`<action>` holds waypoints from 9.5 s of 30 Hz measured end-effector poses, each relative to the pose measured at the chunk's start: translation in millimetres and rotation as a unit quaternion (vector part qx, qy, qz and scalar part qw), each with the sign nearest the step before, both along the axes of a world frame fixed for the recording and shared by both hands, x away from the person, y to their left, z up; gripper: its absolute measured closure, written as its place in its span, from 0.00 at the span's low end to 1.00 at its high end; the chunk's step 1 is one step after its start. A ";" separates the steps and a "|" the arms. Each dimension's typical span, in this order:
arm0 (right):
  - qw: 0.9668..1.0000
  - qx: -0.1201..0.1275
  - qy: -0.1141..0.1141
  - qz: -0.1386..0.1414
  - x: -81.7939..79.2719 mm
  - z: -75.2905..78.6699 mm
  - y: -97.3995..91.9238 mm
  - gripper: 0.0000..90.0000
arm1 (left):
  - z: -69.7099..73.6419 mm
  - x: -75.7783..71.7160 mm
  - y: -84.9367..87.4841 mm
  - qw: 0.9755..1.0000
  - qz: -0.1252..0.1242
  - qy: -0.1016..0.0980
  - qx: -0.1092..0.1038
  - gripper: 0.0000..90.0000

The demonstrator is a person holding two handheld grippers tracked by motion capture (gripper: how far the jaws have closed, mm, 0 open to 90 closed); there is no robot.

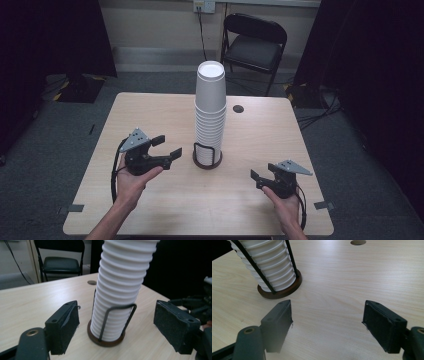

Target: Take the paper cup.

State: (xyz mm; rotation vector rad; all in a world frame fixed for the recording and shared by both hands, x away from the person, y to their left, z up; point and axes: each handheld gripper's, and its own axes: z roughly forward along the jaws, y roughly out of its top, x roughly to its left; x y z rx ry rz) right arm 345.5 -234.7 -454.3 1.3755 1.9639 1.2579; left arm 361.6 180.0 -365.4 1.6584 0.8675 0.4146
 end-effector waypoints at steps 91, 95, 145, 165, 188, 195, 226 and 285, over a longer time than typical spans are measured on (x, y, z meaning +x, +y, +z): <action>0.999 0.022 0.034 0.030 0.6 -2.5 0.4 0.26 | 109.8 92.2 -110.9 0.997 -0.027 -0.042 0.053 0.11; 0.999 0.022 0.035 0.030 0.6 -2.6 0.2 0.26 | 109.8 93.4 -109.5 0.997 -0.030 -0.041 0.055 0.11; 0.998 0.026 0.021 0.054 -1.1 -1.0 6.0 0.26 | 149.9 89.4 -105.4 0.995 -0.016 -0.099 0.021 0.13; 0.998 0.028 0.011 0.053 -1.5 -0.4 5.6 0.26 | 164.6 84.8 -95.1 0.989 -0.012 -0.149 -0.019 0.13; 0.998 0.029 0.015 0.053 0.0 -1.7 6.5 0.26 | 180.7 82.2 -74.2 0.983 0.011 -0.171 -0.064 0.14; 0.998 0.026 0.013 0.054 -1.1 -1.1 7.3 0.26 | 181.2 75.5 -57.9 0.985 0.022 -0.156 -0.072 0.13; 0.995 0.012 0.000 0.095 -8.0 -3.9 29.9 0.30 | 109.9 37.8 -7.8 0.995 0.049 -0.048 -0.066 0.13; 0.973 0.022 -0.106 0.203 -32.0 3.1 99.5 0.39 | -53.7 -7.6 -71.2 0.971 -0.058 0.213 -0.089 0.14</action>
